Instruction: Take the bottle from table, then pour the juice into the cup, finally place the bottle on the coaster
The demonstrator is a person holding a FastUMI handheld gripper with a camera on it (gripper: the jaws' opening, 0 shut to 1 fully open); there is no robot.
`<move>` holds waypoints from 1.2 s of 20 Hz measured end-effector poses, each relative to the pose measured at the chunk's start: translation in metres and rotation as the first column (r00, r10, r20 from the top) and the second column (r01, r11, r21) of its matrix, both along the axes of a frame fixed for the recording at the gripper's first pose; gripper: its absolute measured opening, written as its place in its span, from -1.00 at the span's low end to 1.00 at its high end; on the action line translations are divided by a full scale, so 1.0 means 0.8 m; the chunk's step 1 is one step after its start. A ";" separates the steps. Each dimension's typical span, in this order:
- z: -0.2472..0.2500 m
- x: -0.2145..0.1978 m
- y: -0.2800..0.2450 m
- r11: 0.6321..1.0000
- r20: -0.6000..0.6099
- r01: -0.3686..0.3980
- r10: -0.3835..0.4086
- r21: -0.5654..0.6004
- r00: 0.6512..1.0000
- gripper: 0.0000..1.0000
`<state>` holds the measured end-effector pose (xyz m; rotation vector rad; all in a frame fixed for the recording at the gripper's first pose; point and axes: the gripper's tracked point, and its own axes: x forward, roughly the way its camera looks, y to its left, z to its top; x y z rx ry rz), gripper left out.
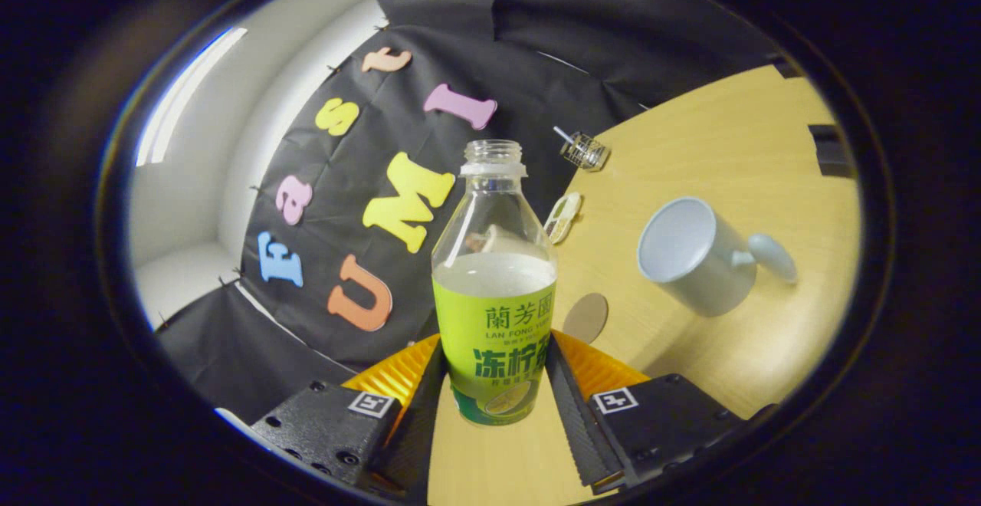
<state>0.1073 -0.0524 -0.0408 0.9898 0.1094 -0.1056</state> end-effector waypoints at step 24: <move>0.036 0.068 -0.037 0.661 -0.137 0.019 -0.184 -0.750 0.973 0.60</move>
